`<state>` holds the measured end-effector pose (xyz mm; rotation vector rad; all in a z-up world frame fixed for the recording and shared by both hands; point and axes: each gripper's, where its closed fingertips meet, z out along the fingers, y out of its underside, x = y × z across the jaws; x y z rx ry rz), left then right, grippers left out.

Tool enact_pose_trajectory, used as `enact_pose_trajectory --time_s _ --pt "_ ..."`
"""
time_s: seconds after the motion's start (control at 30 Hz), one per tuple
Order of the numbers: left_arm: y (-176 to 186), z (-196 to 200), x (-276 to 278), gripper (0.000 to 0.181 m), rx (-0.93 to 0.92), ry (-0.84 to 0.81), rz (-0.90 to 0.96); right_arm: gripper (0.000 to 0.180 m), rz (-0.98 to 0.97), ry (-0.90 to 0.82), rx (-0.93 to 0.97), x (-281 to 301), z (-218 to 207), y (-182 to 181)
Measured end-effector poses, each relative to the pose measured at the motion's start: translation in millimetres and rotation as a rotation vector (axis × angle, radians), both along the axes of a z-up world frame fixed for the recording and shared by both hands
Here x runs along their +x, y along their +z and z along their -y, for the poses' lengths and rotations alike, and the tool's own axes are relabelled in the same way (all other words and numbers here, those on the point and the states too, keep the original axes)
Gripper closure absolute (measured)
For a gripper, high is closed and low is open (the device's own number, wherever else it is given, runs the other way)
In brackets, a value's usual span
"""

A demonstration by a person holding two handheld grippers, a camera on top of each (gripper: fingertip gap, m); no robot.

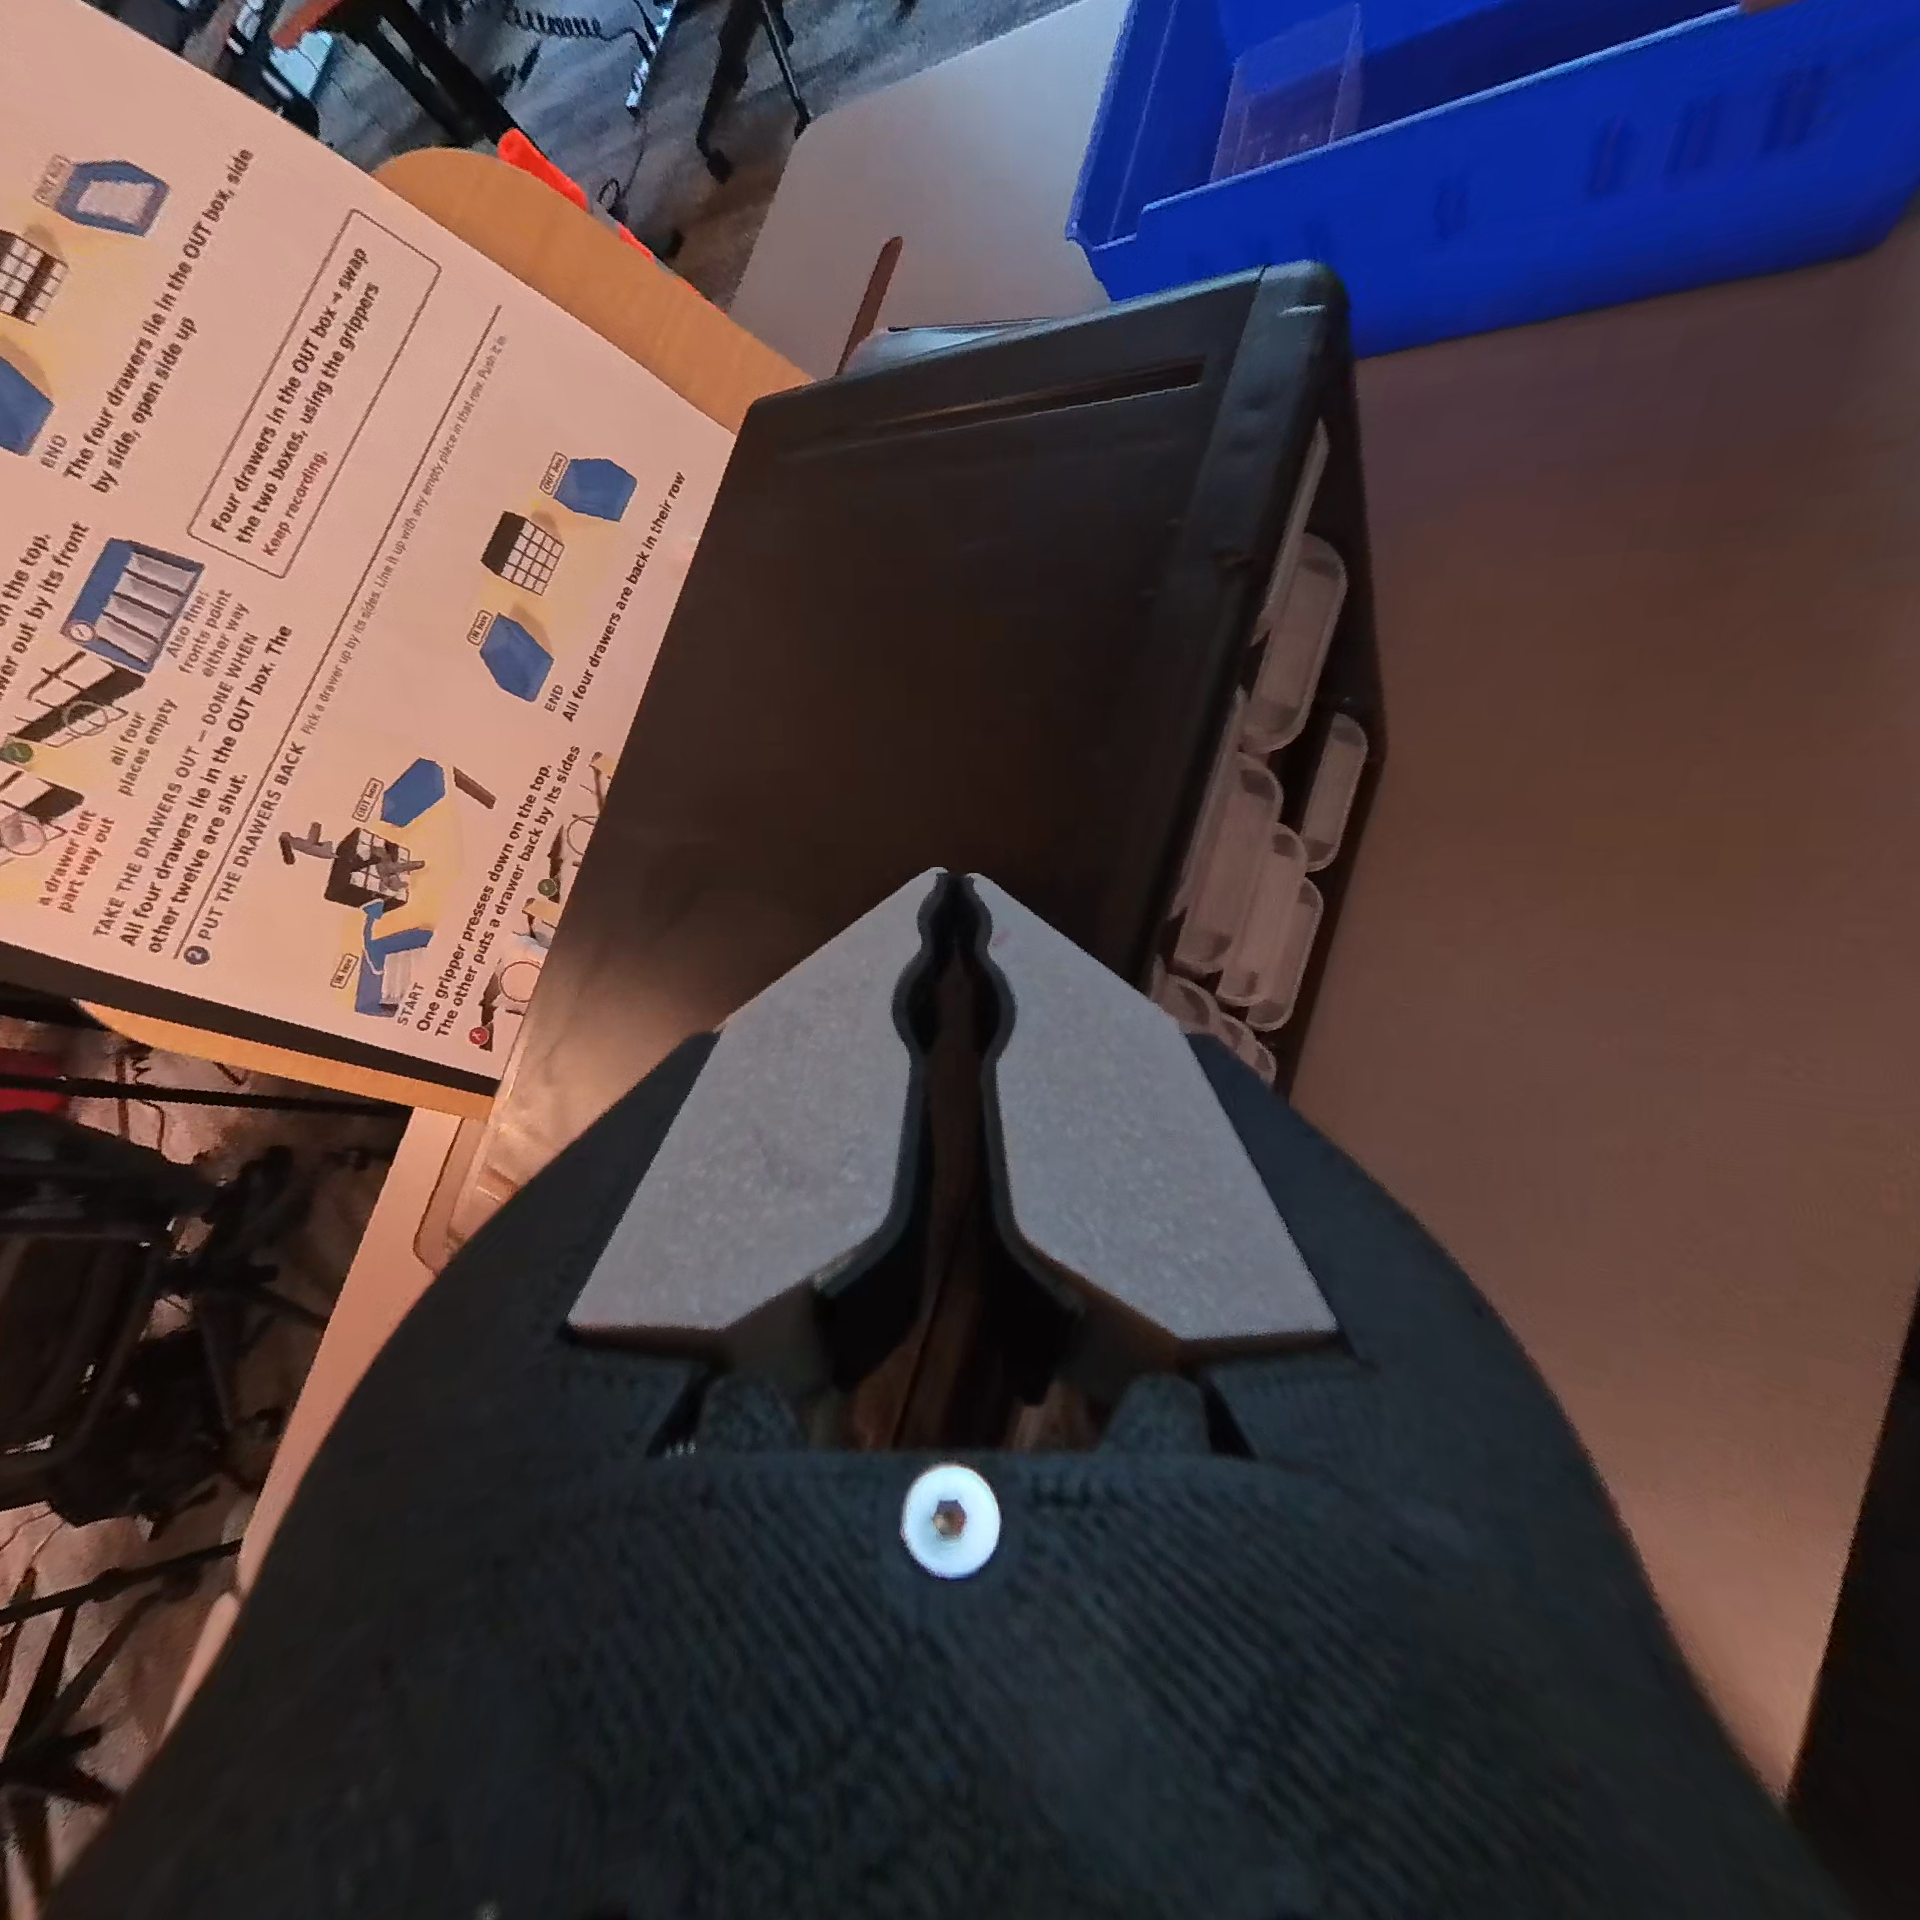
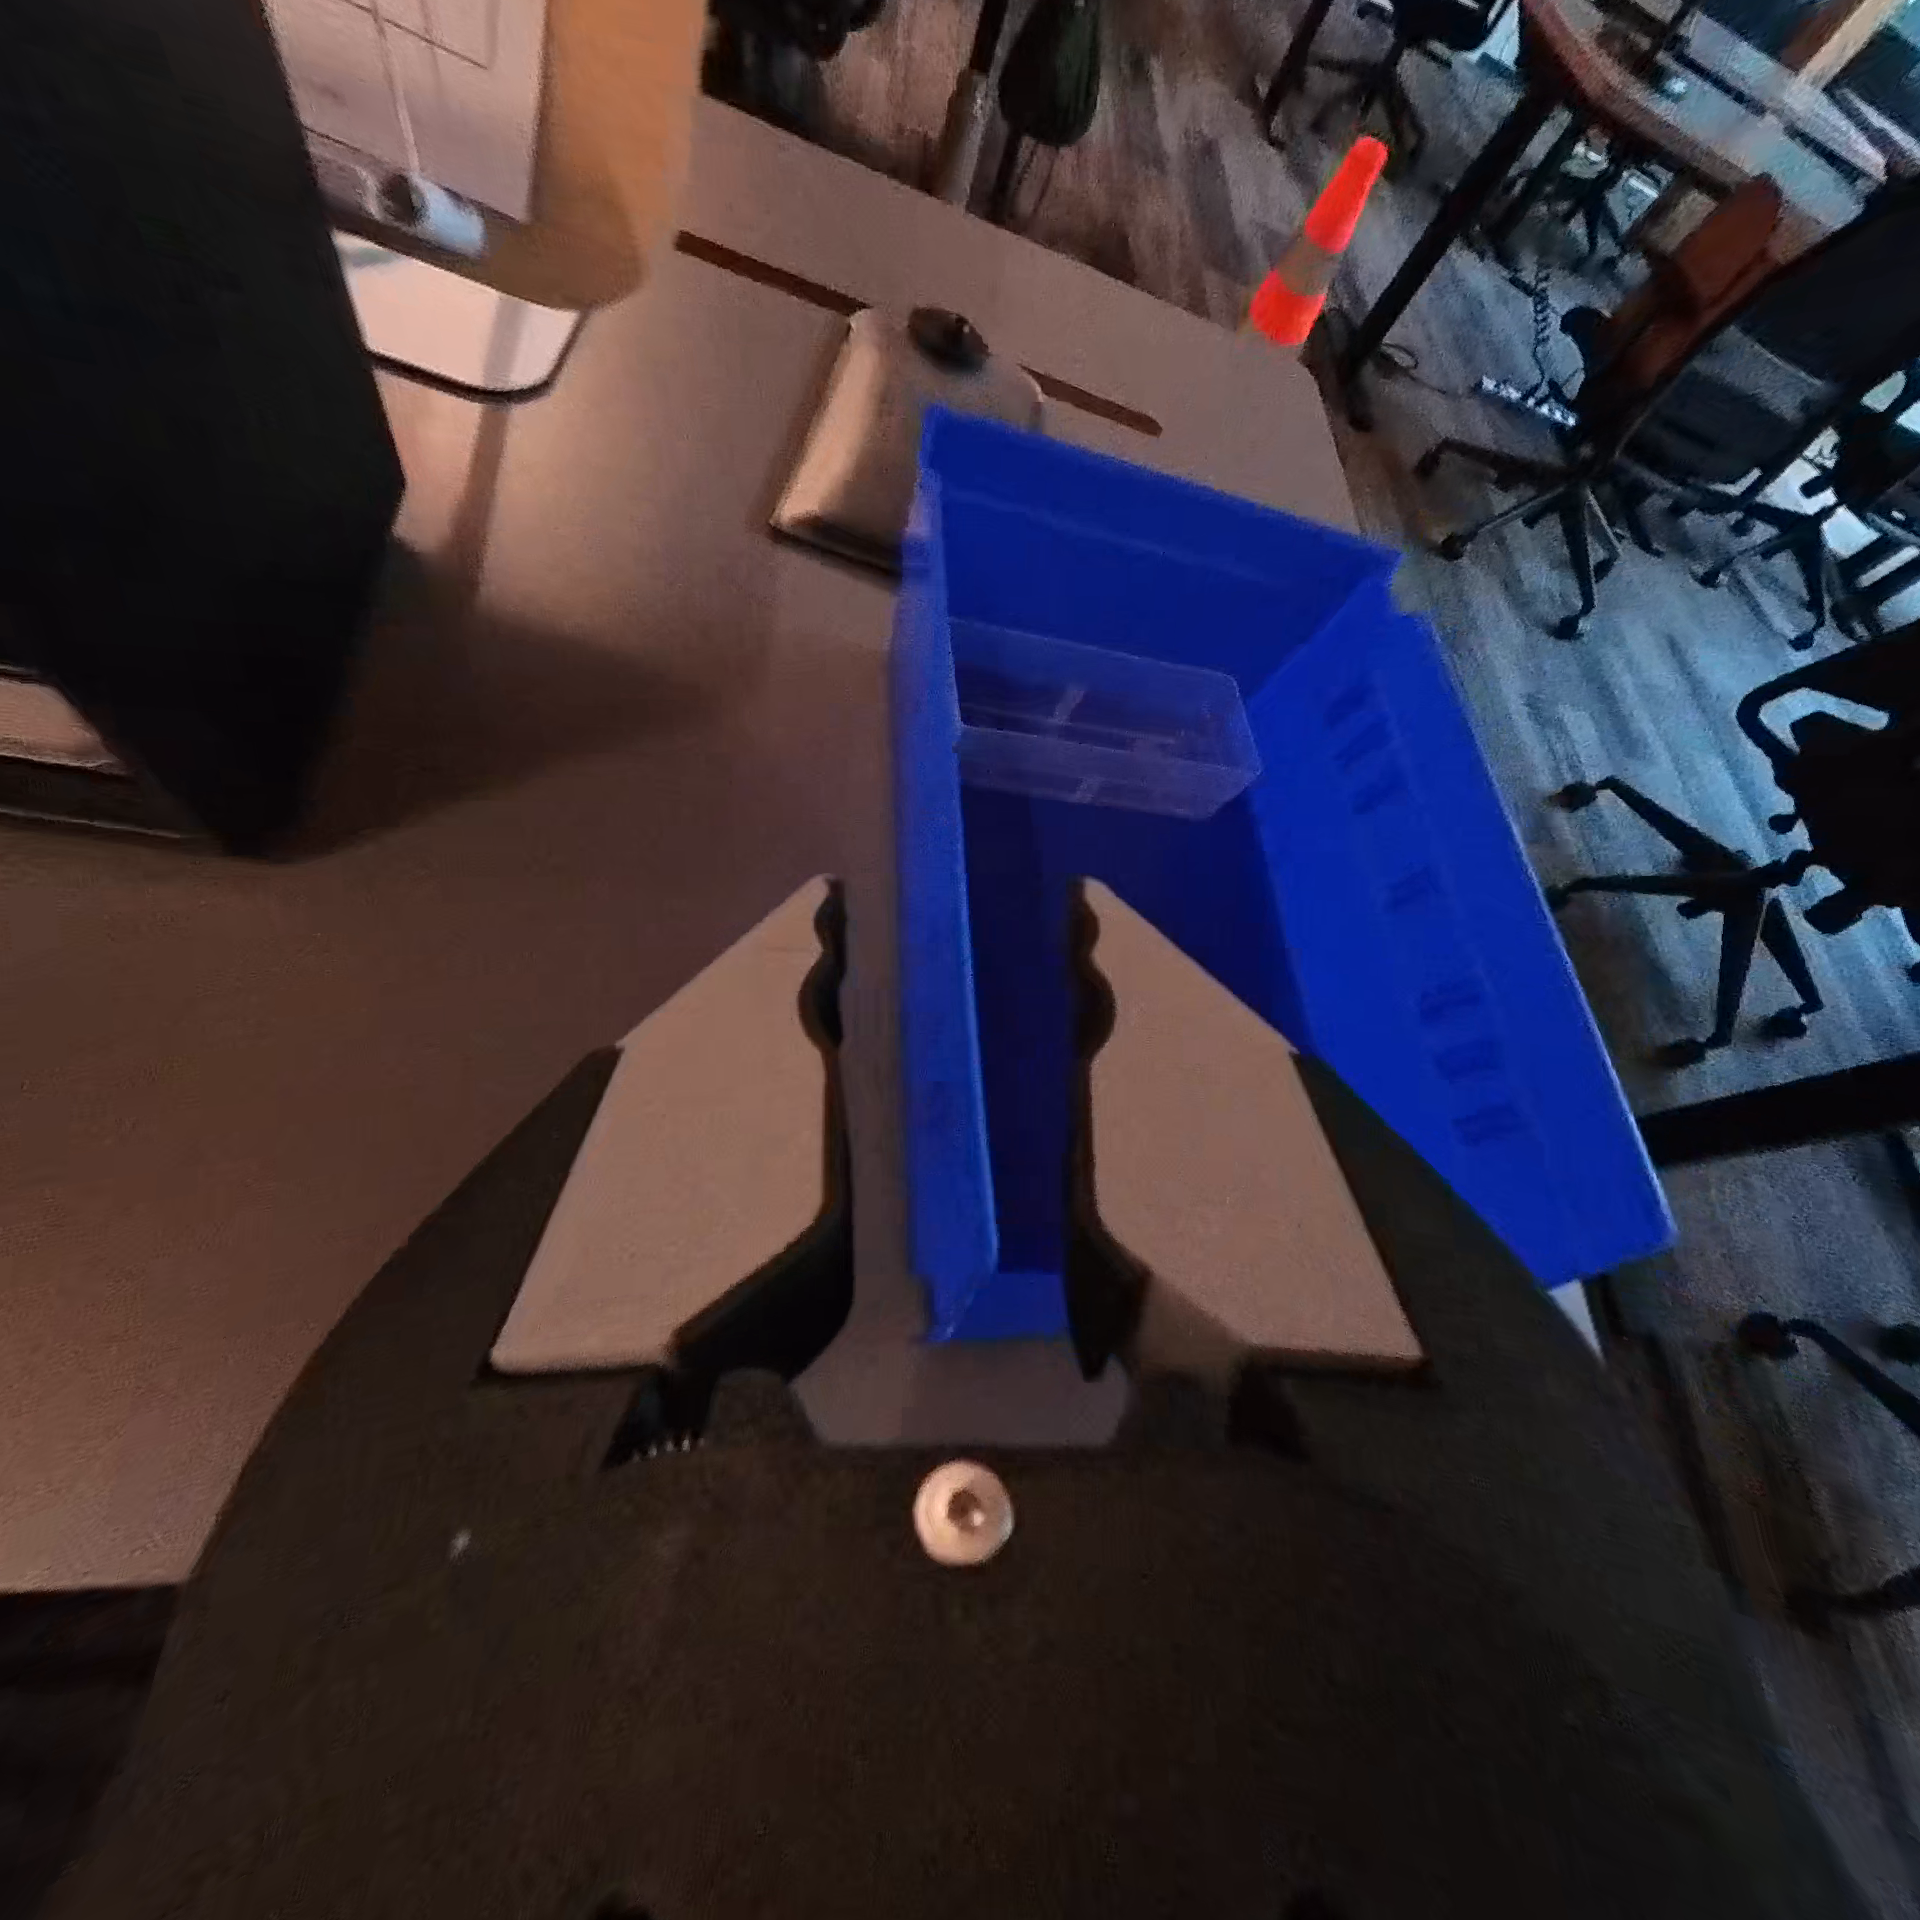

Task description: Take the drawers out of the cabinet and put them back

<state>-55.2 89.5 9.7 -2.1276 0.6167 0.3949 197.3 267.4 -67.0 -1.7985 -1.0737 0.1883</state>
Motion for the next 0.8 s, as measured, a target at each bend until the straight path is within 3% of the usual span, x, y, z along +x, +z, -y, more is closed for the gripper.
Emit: enact_pose_trajectory --time_s 0.03,0.13,0.27,0.4,0.67,0.8 --pt "0 0 0 0.181 0.000 0.001 0.005 0.130 0.007 0.032 -0.015 -5 10 0" --pt "0 0 0 0.181 0.006 0.007 -0.007 0.125 0.004 0.204 -0.094 -33 54 -11" --pt "0 0 0 0.181 0.016 0.016 -0.024 0.132 -0.135 0.497 -0.260 -84 132 -28" --pt "0 0 0 0.181 0.013 0.018 0.004 0.142 -0.267 0.643 -0.380 -132 182 -42" --pt "0 0 1 0.181 0.025 0.017 0.017 0.138 -0.503 0.577 -0.635 -202 184 -52" --pt "0 0 1 0.181 0.027 0.017 0.012 0.150 -0.683 0.557 -0.816 -209 175 -43"
